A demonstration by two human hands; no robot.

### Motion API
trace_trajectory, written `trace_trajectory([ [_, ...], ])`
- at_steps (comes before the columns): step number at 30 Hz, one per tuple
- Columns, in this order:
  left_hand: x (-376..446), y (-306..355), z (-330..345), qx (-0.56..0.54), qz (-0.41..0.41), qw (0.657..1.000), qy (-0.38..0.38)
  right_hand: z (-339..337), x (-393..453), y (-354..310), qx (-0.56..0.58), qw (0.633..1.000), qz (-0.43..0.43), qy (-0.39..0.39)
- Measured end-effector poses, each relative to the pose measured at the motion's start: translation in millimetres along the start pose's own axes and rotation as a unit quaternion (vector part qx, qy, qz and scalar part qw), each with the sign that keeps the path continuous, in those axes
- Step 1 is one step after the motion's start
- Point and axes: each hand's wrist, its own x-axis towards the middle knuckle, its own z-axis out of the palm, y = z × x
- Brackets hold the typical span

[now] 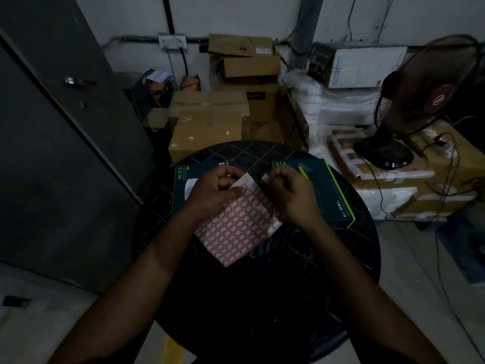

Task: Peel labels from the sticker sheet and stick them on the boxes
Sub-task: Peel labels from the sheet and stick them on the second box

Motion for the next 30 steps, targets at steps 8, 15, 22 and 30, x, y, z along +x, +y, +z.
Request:
trace_trajectory([
  [8,3,-8,4,0.064,0.027,0.998,0.01,-11,-1,12,0.006,0.997,0.002,-0.083],
  [15,-4,-18,11,0.233,0.153,0.96,0.015,-9,-21,62,-0.024,0.99,0.08,-0.117],
  [22,-12,-24,12,0.351,0.189,0.915,0.064,16,-76,168,-0.099,0.945,0.296,-0.093],
  [30,-15,-26,13,0.337,0.176,0.922,0.075,26,-113,207,-0.117,0.909,0.384,-0.109],
])
